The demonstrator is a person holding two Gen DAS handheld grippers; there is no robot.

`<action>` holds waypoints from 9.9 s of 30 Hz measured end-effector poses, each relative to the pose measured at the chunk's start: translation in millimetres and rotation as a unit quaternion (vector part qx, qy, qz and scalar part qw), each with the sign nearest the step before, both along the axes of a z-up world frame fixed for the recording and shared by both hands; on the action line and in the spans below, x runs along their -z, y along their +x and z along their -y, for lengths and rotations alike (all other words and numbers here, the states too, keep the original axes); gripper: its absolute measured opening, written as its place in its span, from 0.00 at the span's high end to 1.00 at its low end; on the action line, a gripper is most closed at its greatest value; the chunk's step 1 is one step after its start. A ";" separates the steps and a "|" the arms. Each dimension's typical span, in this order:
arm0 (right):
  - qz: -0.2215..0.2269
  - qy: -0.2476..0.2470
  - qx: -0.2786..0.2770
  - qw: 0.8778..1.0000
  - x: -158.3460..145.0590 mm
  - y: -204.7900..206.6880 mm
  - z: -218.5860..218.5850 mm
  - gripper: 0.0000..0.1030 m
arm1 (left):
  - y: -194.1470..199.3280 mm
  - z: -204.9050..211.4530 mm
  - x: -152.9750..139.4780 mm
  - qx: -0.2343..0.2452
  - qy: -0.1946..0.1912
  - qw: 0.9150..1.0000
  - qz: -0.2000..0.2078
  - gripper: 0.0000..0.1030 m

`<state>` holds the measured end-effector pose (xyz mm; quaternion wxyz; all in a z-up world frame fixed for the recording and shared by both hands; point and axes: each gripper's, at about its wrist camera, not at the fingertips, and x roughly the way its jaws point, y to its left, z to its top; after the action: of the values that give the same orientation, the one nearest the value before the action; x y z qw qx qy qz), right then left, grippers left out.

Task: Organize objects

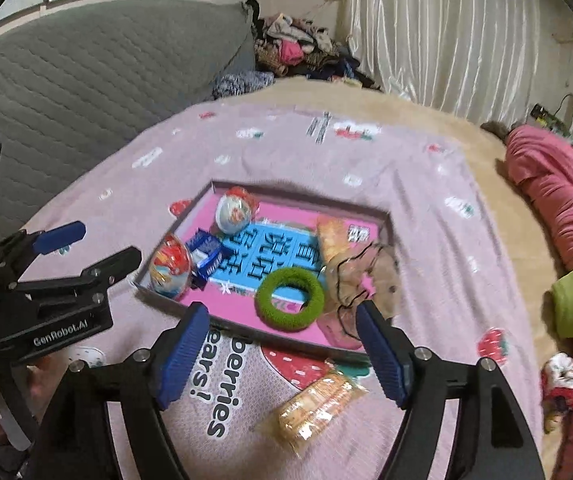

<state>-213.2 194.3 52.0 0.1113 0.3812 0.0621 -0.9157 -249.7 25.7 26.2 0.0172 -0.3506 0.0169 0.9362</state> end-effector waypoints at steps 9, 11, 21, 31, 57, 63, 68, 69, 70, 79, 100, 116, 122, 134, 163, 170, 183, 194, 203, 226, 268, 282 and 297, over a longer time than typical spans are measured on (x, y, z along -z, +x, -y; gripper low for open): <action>-0.048 -0.002 0.006 0.999 -54.3 35.2 6.6 0.16 | 40.9 8.1 -53.5 -0.003 -0.002 0.999 -0.035 0.19; -0.058 -0.002 0.006 0.998 -63.8 42.7 8.6 0.15 | 48.1 10.0 -63.0 -0.005 -0.002 0.999 -0.041 0.19; -0.090 -0.013 0.007 0.996 -105.4 79.3 8.7 0.09 | 86.7 16.2 -107.8 -0.001 0.009 0.997 -0.071 0.08; -0.122 -0.011 0.010 0.992 -139.9 120.3 6.7 0.02 | 129.4 12.4 -148.4 0.002 0.005 0.995 -0.095 0.08; -0.110 -0.031 0.021 0.993 -127.5 201.5 -12.0 0.01 | 217.6 4.5 -154.3 -0.004 -0.006 0.995 -0.099 0.08; -0.109 -0.030 0.018 0.993 -124.7 206.9 -8.5 0.01 | 225.6 7.0 -150.4 -0.001 -0.006 0.996 -0.094 0.08; -0.104 -0.030 0.021 0.994 -121.4 207.9 -8.0 0.01 | 226.4 10.6 -143.0 -0.006 -0.003 0.996 -0.088 0.08; -0.104 -0.030 0.022 0.994 -120.4 207.0 -8.5 0.01 | 226.9 10.9 -140.8 -0.007 -0.004 0.996 -0.087 0.08; -0.102 -0.031 0.021 0.994 -118.8 206.9 -9.0 0.01 | 226.3 11.1 -138.7 -0.006 -0.003 0.996 -0.085 0.08; -0.089 -0.022 0.030 0.995 -105.1 204.8 -12.7 0.01 | 219.8 1.4 -106.3 0.002 -0.009 0.998 -0.058 0.08; -0.032 -0.021 0.052 0.998 -38.3 169.7 -23.0 0.01 | 185.5 -17.7 -22.5 0.018 -0.020 1.000 0.015 0.08; 0.005 -0.041 0.070 0.997 -0.4 148.4 -36.9 0.01 | 164.5 -26.7 15.4 0.028 -0.023 0.998 0.045 0.08; 0.018 -0.036 0.072 0.997 13.6 139.5 -39.1 0.01 | 156.2 -31.7 27.8 0.034 -0.025 0.997 0.057 0.08; 0.038 -0.033 0.072 0.996 36.1 122.7 -39.3 0.01 | 133.0 -37.2 55.9 0.032 -0.020 0.996 0.076 0.08; 0.062 -0.011 0.149 0.987 104.8 34.0 -40.4 0.01 | 50.0 -34.9 112.5 0.024 -0.003 0.994 0.107 0.08; 0.068 -0.022 0.157 0.985 114.0 21.1 -40.0 0.01 | 32.3 -32.6 123.1 0.017 0.002 0.993 0.115 0.08; 0.080 -0.037 0.160 0.983 134.9 0.4 -39.6 0.37 | 22.6 -26.8 129.5 0.028 0.034 0.992 0.115 0.15; 0.066 -0.081 0.122 0.987 133.7 6.5 -56.4 0.51 | 24.8 -31.2 128.8 0.050 0.045 0.992 0.110 0.57; 0.050 -0.072 0.100 0.991 125.1 19.7 -55.0 0.58 | 27.2 -28.3 129.5 0.062 0.068 0.989 0.112 0.67; -0.005 -0.079 0.066 0.995 86.6 50.5 -50.5 0.70 | 49.2 -17.5 107.0 0.063 0.083 0.991 0.088 0.67; -0.027 -0.079 0.085 0.993 27.8 69.3 -63.1 0.93 | 87.3 -24.5 17.8 0.063 0.061 0.996 0.021 0.67; -0.061 -0.076 0.071 0.993 -16.2 88.1 -55.0 0.93 | 102.0 -26.7 -28.5 0.057 0.048 0.997 -0.010 0.67; -0.095 -0.068 0.058 0.991 -59.5 99.3 -45.2 0.93 | 109.8 -27.1 -70.1 0.049 0.043 0.997 -0.039 0.67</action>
<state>-113.9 239.5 111.5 0.0775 0.2867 -0.0117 -0.9548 -139.9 52.7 96.3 0.0774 -0.3119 -0.0056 0.9469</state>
